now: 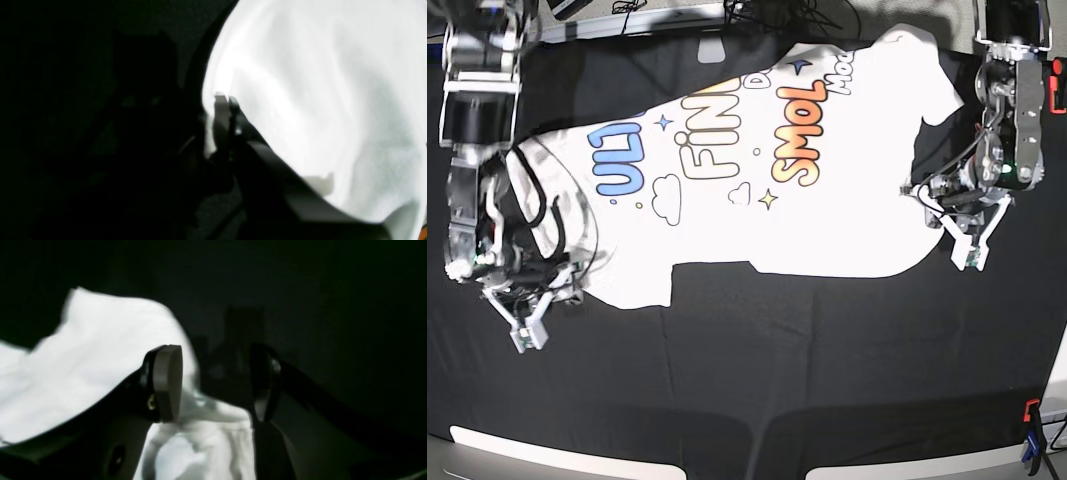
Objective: Layout the t-shirt on the table in an organized manner, then fold the t-shirt properly
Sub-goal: 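Regrasp the shirt hem with the right gripper near the print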
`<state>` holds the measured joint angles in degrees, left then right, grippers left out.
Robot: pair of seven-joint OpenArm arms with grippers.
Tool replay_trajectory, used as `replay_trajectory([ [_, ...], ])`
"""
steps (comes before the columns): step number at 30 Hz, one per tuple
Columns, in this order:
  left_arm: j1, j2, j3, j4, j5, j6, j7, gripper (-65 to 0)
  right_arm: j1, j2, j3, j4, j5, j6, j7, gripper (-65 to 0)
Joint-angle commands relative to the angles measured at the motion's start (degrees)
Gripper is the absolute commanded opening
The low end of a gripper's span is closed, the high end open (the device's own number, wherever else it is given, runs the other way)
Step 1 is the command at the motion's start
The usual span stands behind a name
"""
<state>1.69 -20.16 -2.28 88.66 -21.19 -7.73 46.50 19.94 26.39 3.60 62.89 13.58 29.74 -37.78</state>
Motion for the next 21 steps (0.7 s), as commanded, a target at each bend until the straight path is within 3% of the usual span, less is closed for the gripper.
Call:
replay_trajectory([
  [1, -0.9, -0.6, -0.3, 1.1, -0.1, -0.3, -1.1, -65.0, 2.3, 0.7, 0.3, -2.3, 0.2, 0.0, 0.7, -33.6],
  [3, -0.9, -0.6, -0.3, 1.1, -0.1, -0.3, -1.2, -65.0, 4.2, 0.7, 0.3, -8.4, 1.6, 0.9, 0.4, -33.6],
  [8, -0.9, -0.6, -0.3, 1.1, -0.1, -0.5, -1.2, -65.0, 4.7, 0.8, 0.3, -12.0, 13.7, 10.3, -9.1, -33.6],
  [12, -0.9, -0.6, -0.3, 1.1, -0.1, -0.5, -1.2, -65.0, 4.7, 0.7, 0.3, -11.4, 22.2, 10.3, -16.6, -34.3],
  [13, -0.9, -0.6, -0.3, 1.1, -0.1, -0.5, -1.2, -65.0, 4.7, 0.7, 0.3, -11.4, 23.1, 10.3, -18.3, -38.3],
  [17, -0.9, -0.7, -0.3, 1.1, -0.1, -0.5, -1.2, -65.0, 4.7, 0.8, 0.3, -11.2, 23.2, 10.3, -20.3, -65.0],
  [21, -0.9, -0.7, -0.3, 1.1, -0.1, -0.5, -1.2, -65.0, 2.3, 0.9, 0.3, -5.6, 27.8, 10.3, -20.2, -65.0],
])
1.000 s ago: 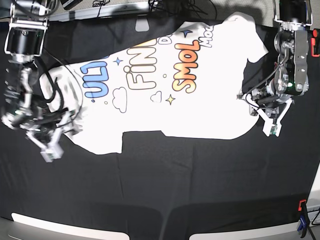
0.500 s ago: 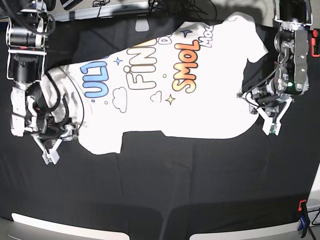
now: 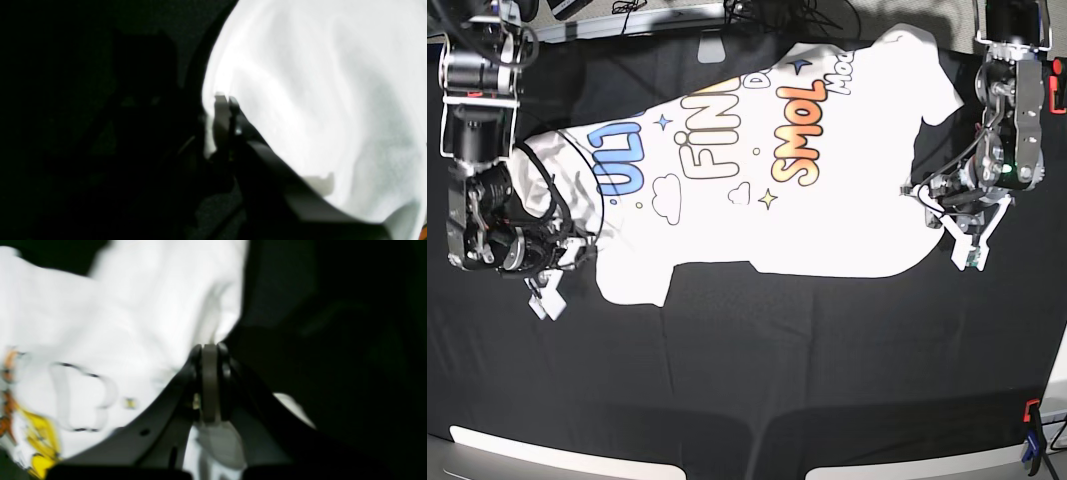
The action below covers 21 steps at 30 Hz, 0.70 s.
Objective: Layout the t-shirt on the table in an organized manner, then fold the t-shirt properly
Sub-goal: 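Regrasp the shirt hem with the right gripper near the print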
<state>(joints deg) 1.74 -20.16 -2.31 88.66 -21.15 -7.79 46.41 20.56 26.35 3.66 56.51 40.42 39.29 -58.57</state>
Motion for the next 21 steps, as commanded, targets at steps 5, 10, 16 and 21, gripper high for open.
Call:
replay_trajectory([
  [5, -0.9, -0.6, -0.3, 1.1, -0.2, -0.4, -1.1, -65.0, -4.3, 0.9, 0.5, 18.3, 1.8, 0.7, 0.0, -65.0],
  [10, -0.9, -0.6, -0.3, 1.1, -0.2, -0.4, -1.1, -65.0, -12.8, 0.9, 0.4, 35.5, 0.3, 0.7, -2.3, -65.0],
  [16, -0.9, -0.7, -0.3, 1.1, -0.2, -0.4, -1.1, -65.0, -24.4, 0.8, 0.4, 46.7, -9.2, 0.7, -5.8, -65.0],
  [21, -0.9, -0.7, -0.3, 1.1, -0.2, -0.4, -1.1, -65.0, -35.3, 0.8, 0.4, 51.5, -18.9, 0.7, 1.4, -65.0],
])
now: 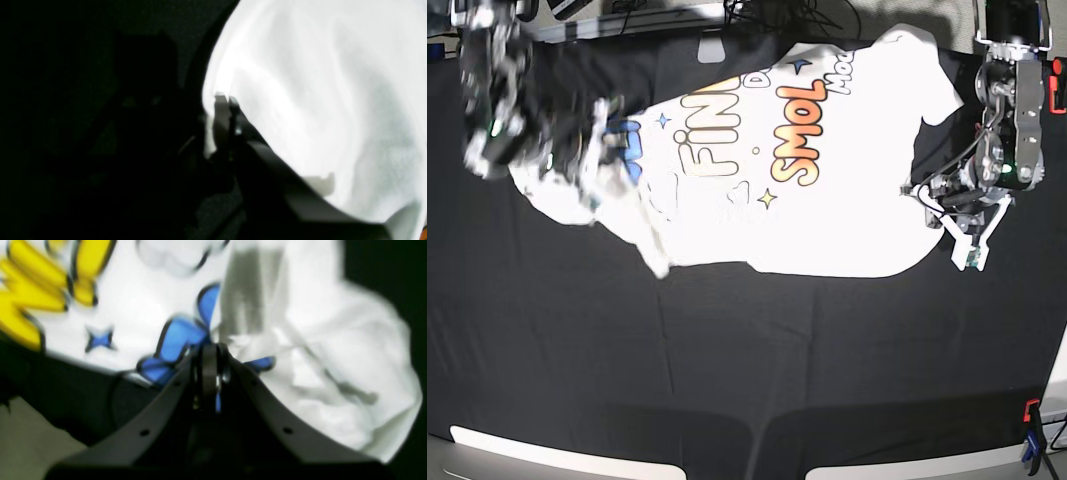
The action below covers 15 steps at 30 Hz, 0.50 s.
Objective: Layout the t-shirt on the table in an organized manner, then fold the t-shirt properly
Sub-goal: 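Regrasp the shirt hem with the right gripper near the print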
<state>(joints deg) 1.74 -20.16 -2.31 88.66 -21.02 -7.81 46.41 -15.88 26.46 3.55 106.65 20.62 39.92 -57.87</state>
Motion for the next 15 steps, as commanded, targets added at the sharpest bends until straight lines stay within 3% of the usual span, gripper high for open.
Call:
replay_trajectory([
  [1, -0.9, -0.7, -0.3, 1.1, -0.3, -0.4, -1.1, -65.0, -0.2, 0.7, 0.5, 1.7, -0.3, 0.1, 3.4, -65.0],
  [3, -0.9, -0.7, -0.3, 1.1, -0.3, -0.4, -1.1, -65.0, -1.3, 0.7, 0.5, 2.0, -0.5, 0.1, 6.2, -65.0],
  [6, -0.9, -0.7, -0.3, 1.1, -0.3, -0.4, -1.1, -65.0, -1.3, 0.7, 0.5, 2.0, 1.6, 0.1, 6.3, -65.0],
  [9, -0.9, -0.6, -0.3, 1.1, -0.3, -0.4, -1.1, -65.0, -1.3, 0.7, 0.5, 2.0, 5.8, 0.1, 6.5, -44.5],
  [11, -0.9, -0.6, -0.3, 1.1, -0.3, -0.4, -1.1, -65.0, -1.2, 0.7, 0.5, 2.0, 9.2, 0.1, 8.2, -35.6],
  [15, -0.9, -0.7, -0.3, 1.1, -0.3, -0.4, -1.1, -65.0, -1.1, 0.7, 0.5, 2.0, 17.9, 0.1, 10.5, -33.4],
])
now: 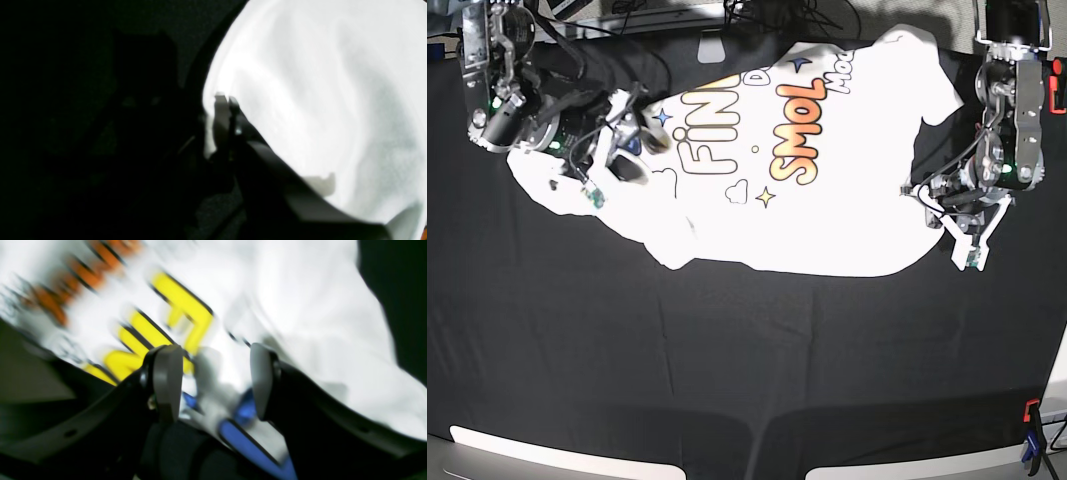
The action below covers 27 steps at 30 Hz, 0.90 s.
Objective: Layout the t-shirt on the table in an organized manner, then fold the t-shirt properly
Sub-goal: 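Regrasp the shirt hem with the right gripper near the print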
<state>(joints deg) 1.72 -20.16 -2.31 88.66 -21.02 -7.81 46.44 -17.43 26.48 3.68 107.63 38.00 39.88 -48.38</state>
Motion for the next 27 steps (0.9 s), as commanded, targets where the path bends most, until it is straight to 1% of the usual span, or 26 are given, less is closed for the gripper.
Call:
replay_trajectory([
  [1, -0.9, -0.6, -0.3, 1.1, -0.3, -0.4, -1.1, -65.0, 0.5, 0.7, 0.4, 1.0, 1.7, 0.1, 0.5, -33.5],
  [3, -0.9, -0.7, -0.3, 1.1, -0.3, -0.4, -1.1, -65.0, 0.6, 0.7, 0.4, 1.0, 0.9, 0.1, -1.2, -33.5],
  [4, -0.9, -0.7, -0.3, 1.1, -0.3, -0.4, -1.1, -65.0, 0.8, 0.7, 0.4, 1.0, -1.1, 0.1, -1.8, -33.6],
  [8, -0.9, -0.6, -0.3, 1.1, -0.3, -0.4, -1.1, -65.0, 0.7, 0.7, 0.4, 1.0, -12.5, 0.1, -1.9, -33.6],
  [9, -0.9, -0.6, -0.3, 1.1, -0.3, -0.4, -1.1, -65.0, 0.8, 0.7, 0.4, 1.0, -14.8, 0.1, -1.3, -33.6],
  [11, -0.9, -0.6, -0.3, 1.1, -0.3, -0.4, -1.1, -65.0, 0.7, 0.7, 0.4, 1.0, -18.6, 0.1, 2.2, -34.1],
  [13, -0.9, -0.6, -0.3, 1.1, -0.3, -0.4, -1.1, -65.0, 0.8, 0.7, 0.4, 1.0, -21.5, 0.1, 6.7, -37.6],
  [15, -0.9, -0.6, -0.3, 1.1, -0.3, -0.4, -1.1, -65.0, 0.8, 0.7, 0.4, 0.6, -23.0, 0.1, 10.2, -39.0],
  [16, -0.9, -0.6, -0.3, 1.1, -0.3, -0.4, -1.1, -65.0, 0.8, 0.6, 0.3, 0.2, -23.0, 0.1, 10.8, -39.0],
  [23, -0.9, -0.6, -0.3, 1.1, -0.3, -0.4, -1.1, -65.0, 0.8, 0.7, -2.7, -4.7, -22.9, 0.1, 11.4, -39.0],
  [27, -0.9, -0.6, -0.3, 1.1, -0.3, -0.4, -1.1, -65.0, 0.8, 0.6, -3.0, -7.8, -22.9, 0.1, 14.4, -39.0],
])
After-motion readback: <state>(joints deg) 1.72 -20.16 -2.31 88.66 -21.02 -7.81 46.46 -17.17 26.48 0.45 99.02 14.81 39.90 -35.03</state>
